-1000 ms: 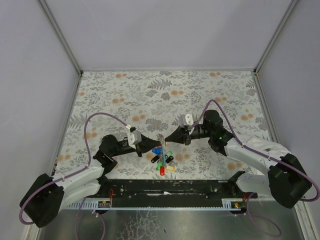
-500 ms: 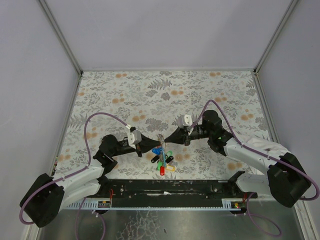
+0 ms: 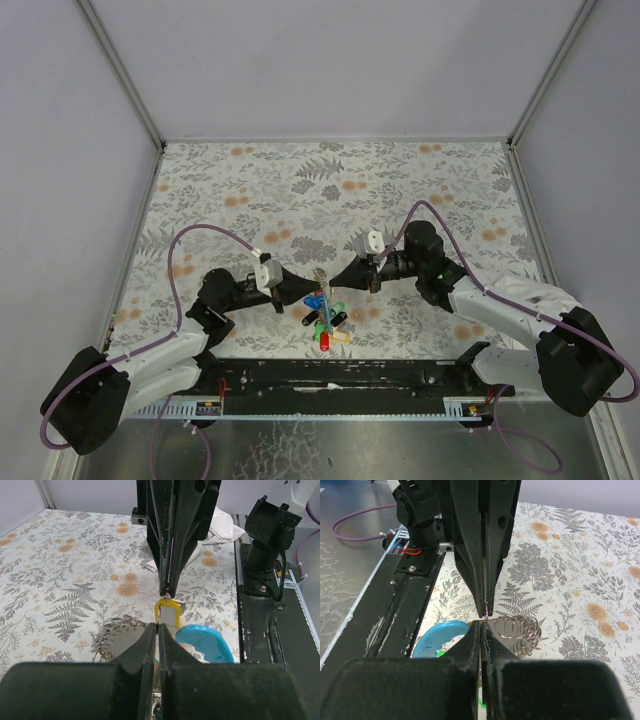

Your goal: Put the keys on the keyring

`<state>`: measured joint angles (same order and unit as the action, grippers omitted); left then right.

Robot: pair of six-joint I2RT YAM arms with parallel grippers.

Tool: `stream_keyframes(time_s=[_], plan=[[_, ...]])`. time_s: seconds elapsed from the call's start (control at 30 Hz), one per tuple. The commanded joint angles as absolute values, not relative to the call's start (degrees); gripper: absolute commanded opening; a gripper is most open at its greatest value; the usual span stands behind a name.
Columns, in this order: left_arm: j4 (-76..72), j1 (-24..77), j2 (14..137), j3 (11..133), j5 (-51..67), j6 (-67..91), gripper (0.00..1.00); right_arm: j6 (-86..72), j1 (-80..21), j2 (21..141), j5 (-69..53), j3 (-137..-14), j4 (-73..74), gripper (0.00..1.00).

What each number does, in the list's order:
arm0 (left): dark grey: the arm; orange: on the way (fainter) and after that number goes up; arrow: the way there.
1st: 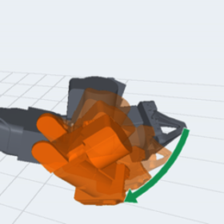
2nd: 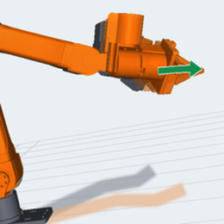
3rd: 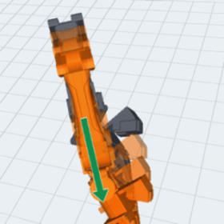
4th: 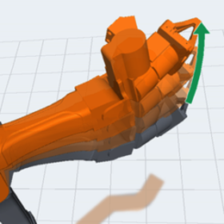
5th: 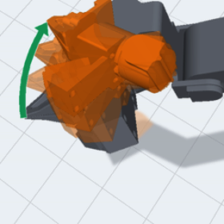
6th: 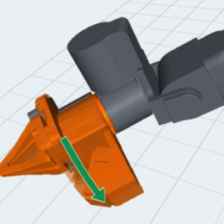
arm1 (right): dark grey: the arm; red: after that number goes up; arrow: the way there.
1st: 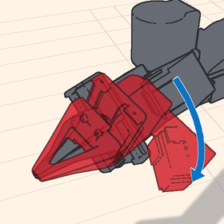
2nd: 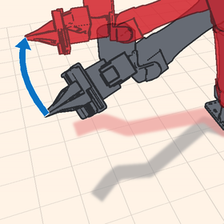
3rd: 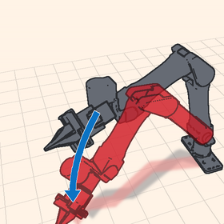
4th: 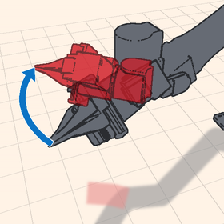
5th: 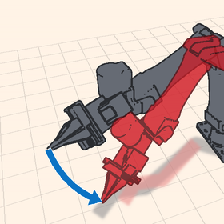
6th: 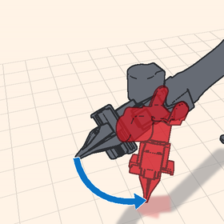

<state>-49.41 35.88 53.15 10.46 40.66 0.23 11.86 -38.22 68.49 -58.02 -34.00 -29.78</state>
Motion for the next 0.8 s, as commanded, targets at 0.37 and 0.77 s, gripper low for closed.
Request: stream_keyframes(time_s=[0.37,0.77], plan=[[-54.47,35.18,54.18,11.65,44.12,0.22,0.00,12.83,-38.85,67.13,-57.67,-35.75,-31.14,0.00],[-55.04,35.17,54.40,11.60,43.78,0.51,0.00,13.35,-39.20,67.99,-58.52,-36.46,-29.80,0.00]])
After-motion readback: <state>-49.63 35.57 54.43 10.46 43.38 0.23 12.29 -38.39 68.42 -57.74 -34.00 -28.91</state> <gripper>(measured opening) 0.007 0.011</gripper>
